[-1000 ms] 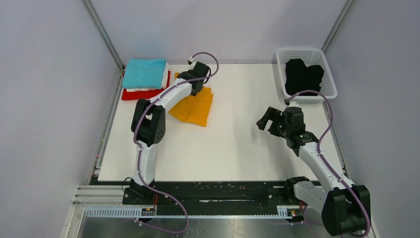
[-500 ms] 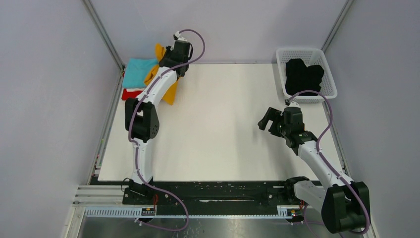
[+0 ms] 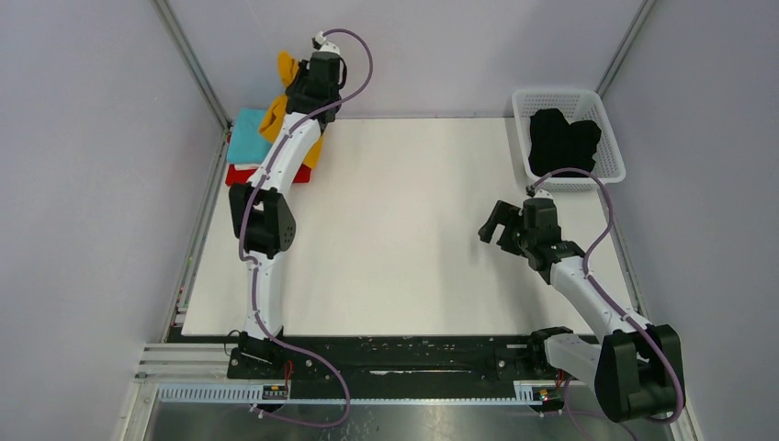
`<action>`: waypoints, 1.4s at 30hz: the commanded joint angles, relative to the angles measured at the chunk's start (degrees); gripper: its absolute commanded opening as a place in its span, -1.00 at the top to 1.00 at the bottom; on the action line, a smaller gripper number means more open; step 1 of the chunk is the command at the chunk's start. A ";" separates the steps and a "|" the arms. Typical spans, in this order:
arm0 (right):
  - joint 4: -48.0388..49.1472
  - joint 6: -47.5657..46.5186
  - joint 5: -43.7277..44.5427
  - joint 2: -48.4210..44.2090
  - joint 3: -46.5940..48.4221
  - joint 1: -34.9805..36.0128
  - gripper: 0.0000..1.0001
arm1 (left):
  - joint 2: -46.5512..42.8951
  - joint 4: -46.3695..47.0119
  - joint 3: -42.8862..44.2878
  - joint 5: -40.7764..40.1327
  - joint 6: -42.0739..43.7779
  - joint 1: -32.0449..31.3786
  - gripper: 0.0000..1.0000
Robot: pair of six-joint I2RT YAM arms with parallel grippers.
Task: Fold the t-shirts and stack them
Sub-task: Put the neatly folded tshirt into the corner of the board with the left arm
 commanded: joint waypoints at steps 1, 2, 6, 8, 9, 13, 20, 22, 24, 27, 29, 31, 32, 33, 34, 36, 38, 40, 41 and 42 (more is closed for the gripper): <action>1.38 -0.39 1.28 1.10 1.21 0.02 -0.99 | -0.50 5.74 4.17 -0.16 2.80 1.91 1.00; 1.48 -0.34 1.20 1.34 1.21 -0.06 -0.99 | -0.34 6.09 4.12 -0.18 2.80 2.23 1.00; 1.70 -0.16 1.03 2.34 1.32 -0.11 -0.99 | 0.49 8.13 3.40 0.30 3.42 4.13 1.00; 1.50 -0.16 0.90 2.86 1.67 -0.01 -0.99 | 1.34 9.38 3.31 0.35 4.55 5.13 1.00; 1.44 -0.17 0.92 3.04 1.77 -0.04 -0.99 | 1.73 9.91 3.25 0.47 4.94 5.52 1.00; 0.80 0.17 2.11 3.64 2.12 -0.02 -0.99 | 2.64 16.28 0.00 -0.51 6.02 7.42 1.00; -0.02 0.03 3.82 3.37 2.44 -0.05 -0.99 | 8.49 21.41 1.76 -3.08 4.57 11.80 1.00; 0.02 -0.08 4.30 3.58 2.55 -0.03 -0.99 | 9.35 22.19 1.91 -2.92 4.07 12.76 1.00; -0.04 0.02 4.31 3.89 2.72 -0.07 -0.99 | 9.83 22.74 1.97 -2.74 3.55 13.63 1.00; 0.13 0.02 4.35 4.64 2.94 -0.02 -0.99 | 10.66 22.65 2.59 -2.44 2.36 15.11 1.00; 0.05 0.02 4.54 5.14 3.17 -0.03 -0.99 | 11.35 22.81 2.91 -2.28 1.50 15.87 0.88; 0.32 0.02 4.68 5.67 3.21 -0.05 -0.99 | 11.85 22.96 2.78 -1.45 0.89 15.86 0.36; 0.48 0.09 4.68 5.95 3.27 -0.03 -0.99 | 12.20 22.98 2.94 -1.57 0.75 17.02 0.27; 0.50 0.10 4.59 6.24 3.42 -0.02 -0.99 | 12.57 23.00 3.24 -1.99 0.70 17.23 0.18; 0.37 0.06 4.58 6.47 3.64 -0.02 -0.99 | 12.81 23.06 3.44 -2.59 0.59 17.34 0.09; 0.12 0.02 4.36 6.72 3.93 -0.03 -0.99 | 12.83 22.48 3.52 -2.86 -0.21 17.46 -0.15; 0.40 0.01 4.35 6.60 3.74 -0.02 -0.99 | 12.32 20.53 3.41 -2.09 -2.42 17.49 -0.47; 0.97 0.33 4.58 6.35 3.31 -0.04 -0.99 | 11.51 17.79 3.48 -0.77 -5.81 17.45 -0.91; 1.01 0.37 4.59 6.21 3.33 -0.03 -0.99 | 11.13 16.36 3.55 0.08 -7.41 17.46 -0.97; 0.98 0.49 4.49 6.10 3.36 -0.02 -0.99 | 10.75 15.03 3.57 0.85 -8.87 17.40 -0.98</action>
